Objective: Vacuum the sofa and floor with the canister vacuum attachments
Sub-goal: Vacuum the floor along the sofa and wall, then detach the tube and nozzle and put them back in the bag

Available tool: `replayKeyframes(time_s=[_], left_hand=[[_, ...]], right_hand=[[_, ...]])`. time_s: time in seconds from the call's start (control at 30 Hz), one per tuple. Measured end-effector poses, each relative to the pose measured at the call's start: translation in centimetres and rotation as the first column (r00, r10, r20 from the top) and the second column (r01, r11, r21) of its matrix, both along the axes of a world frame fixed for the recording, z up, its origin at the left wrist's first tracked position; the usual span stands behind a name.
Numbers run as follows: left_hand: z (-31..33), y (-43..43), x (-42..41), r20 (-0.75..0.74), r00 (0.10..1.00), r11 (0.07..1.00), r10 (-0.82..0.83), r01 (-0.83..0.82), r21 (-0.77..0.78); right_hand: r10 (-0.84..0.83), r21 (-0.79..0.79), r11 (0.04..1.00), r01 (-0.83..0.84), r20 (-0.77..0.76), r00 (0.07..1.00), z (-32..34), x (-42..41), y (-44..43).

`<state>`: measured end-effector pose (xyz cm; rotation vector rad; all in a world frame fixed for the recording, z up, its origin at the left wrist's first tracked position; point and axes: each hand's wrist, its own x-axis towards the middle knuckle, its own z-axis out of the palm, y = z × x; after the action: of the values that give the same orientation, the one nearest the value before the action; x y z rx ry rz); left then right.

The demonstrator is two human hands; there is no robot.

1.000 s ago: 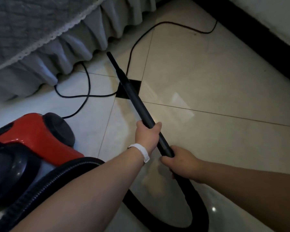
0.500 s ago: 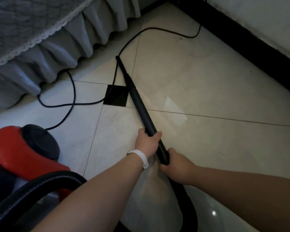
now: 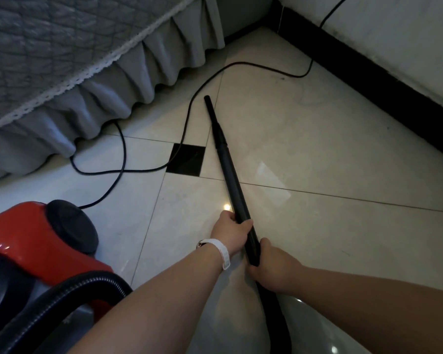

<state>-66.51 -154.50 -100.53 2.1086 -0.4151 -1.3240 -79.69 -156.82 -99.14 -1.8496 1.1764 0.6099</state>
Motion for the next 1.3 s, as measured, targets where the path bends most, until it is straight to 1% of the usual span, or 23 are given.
replayKeyframes(time_s=[0.1, 0.17, 0.23, 0.3, 0.4, 0.47, 0.5, 0.53, 0.6, 0.67, 0.73, 0.83, 0.93, 1.03, 1.1, 1.2, 1.3], left_hand=[[0.4, 0.0, -0.1, 0.038, 0.998, 0.998, -0.043, 0.041, 0.047], [0.7, 0.2, -0.2, 0.037, 0.998, 0.996, -0.053, 0.051, 0.066], [1.3, 0.4, -0.2, 0.021, 0.999, 0.997, -0.045, 0.044, 0.06], [2.0, 0.9, -0.2, 0.033, 0.997, 0.997, -0.069, 0.068, 0.033], [3.6, 2.0, 0.5, 0.11, 0.978, 0.984, -0.179, 0.178, 0.02], [4.9, 3.1, 1.4, 0.169, 0.945, 0.96, -0.28, 0.279, 0.03], [5.5, 3.6, 2.0, 0.209, 0.914, 0.937, -0.349, 0.345, 0.052], [6.3, 4.1, 2.7, 0.261, 0.864, 0.902, -0.431, 0.423, 0.092], [8.1, 4.6, 4.5, 0.368, 0.723, 0.807, -0.585, 0.562, 0.18], [10.5, 4.5, 6.5, 0.453, 0.583, 0.723, -0.674, 0.646, 0.244], [13.2, 4.3, 8.4, 0.522, 0.474, 0.671, -0.709, 0.681, 0.294], [16.9, 4.4, 11.0, 0.612, 0.356, 0.642, -0.707, 0.686, 0.343], [19.3, 6.0, 13.1, 0.632, 0.272, 0.61, -0.726, 0.68, 0.407], [20.8, 8.6, 15.4, 0.66, 0.158, 0.568, -0.734, 0.676, 0.469], [21.5, 10.8, 16.8, 0.675, 0.121, 0.555, -0.728, 0.682, 0.476], [22.7, 14.2, 18.6, 0.682, 0.146, 0.556, -0.717, 0.711, 0.431], [23.3, 16.9, 20.6, 0.692, 0.146, 0.55, -0.707, 0.729, 0.408]], right_hand=[[0.017, -0.029, 0.999, -0.018, -0.036, 0.999, 0.0, 0.0, -0.3], [0.041, -0.051, 0.998, -0.045, -0.066, 0.997, 0.1, -0.1, -0.8], [0.079, -0.088, 0.992, -0.087, -0.096, 0.992, 0.5, 0.0, -1.4], [0.141, -0.167, 0.973, -0.161, -0.124, 0.982, 1.2, 0.3, -2.0], [0.227, -0.314, 0.913, -0.261, -0.141, 0.964, 2.6, 1.3, -2.8], [0.291, -0.385, 0.866, -0.318, -0.128, 0.948, 3.3, 2.3, -3.1], [0.326, -0.404, 0.848, -0.342, -0.111, 0.939, 3.6, 2.7, -3.1], [0.36, -0.413, 0.835, -0.364, -0.09, 0.929, 3.9, 3.1, -3.1], [0.433, -0.434, 0.804, -0.408, -0.043, 0.9, 4.7, 3.9, -3.4], [0.491, -0.474, 0.765, -0.435, -0.007, 0.871, 5.7, 4.9, -3.9], [0.521, -0.519, 0.737, -0.433, 0.028, 0.853, 7.0, 6.0, -4.3], [0.574, -0.566, 0.691, -0.45, 0.051, 0.817, 9.0, 7.8, -4.3], [0.637, -0.579, 0.657, -0.482, 0.085, 0.766, 10.9, 9.4, -3.7], [0.698, -0.588, 0.623, -0.516, 0.119, 0.707, 12.6, 10.7, -2.6], [0.734, -0.599, 0.591, -0.54, 0.121, 0.669, 13.7, 11.5, -1.6], [0.777, -0.619, 0.545, -0.566, 0.119, 0.618, 15.1, 12.6, 0.0], [0.803, -0.621, 0.518, -0.588, 0.118, 0.584, 16.3, 13.7, 1.8]])
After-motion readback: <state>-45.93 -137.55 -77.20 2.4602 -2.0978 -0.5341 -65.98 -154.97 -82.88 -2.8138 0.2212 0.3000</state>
